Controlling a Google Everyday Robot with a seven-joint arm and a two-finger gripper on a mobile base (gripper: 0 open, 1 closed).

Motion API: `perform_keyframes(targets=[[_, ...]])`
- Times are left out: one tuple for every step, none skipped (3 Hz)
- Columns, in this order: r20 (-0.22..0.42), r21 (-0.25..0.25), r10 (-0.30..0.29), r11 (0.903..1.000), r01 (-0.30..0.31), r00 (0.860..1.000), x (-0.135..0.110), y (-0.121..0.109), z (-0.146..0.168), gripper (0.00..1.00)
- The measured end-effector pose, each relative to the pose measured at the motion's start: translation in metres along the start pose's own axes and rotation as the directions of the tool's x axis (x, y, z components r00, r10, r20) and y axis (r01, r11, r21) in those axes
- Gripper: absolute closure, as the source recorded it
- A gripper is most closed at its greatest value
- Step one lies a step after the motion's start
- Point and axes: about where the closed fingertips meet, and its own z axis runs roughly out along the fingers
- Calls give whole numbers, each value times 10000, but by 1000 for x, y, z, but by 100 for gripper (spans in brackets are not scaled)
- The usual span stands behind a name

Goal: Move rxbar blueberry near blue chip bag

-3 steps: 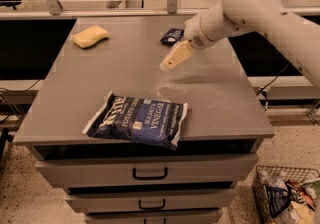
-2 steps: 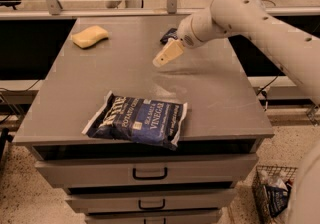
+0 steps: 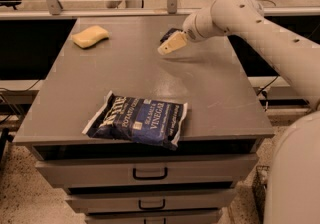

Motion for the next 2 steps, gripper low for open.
perform_keyframes(targets=[[247, 411, 639, 9970, -649, 9976, 5, -20, 11, 0], [476, 461, 1287, 9903, -1309, 9905, 12, -30, 26, 0]])
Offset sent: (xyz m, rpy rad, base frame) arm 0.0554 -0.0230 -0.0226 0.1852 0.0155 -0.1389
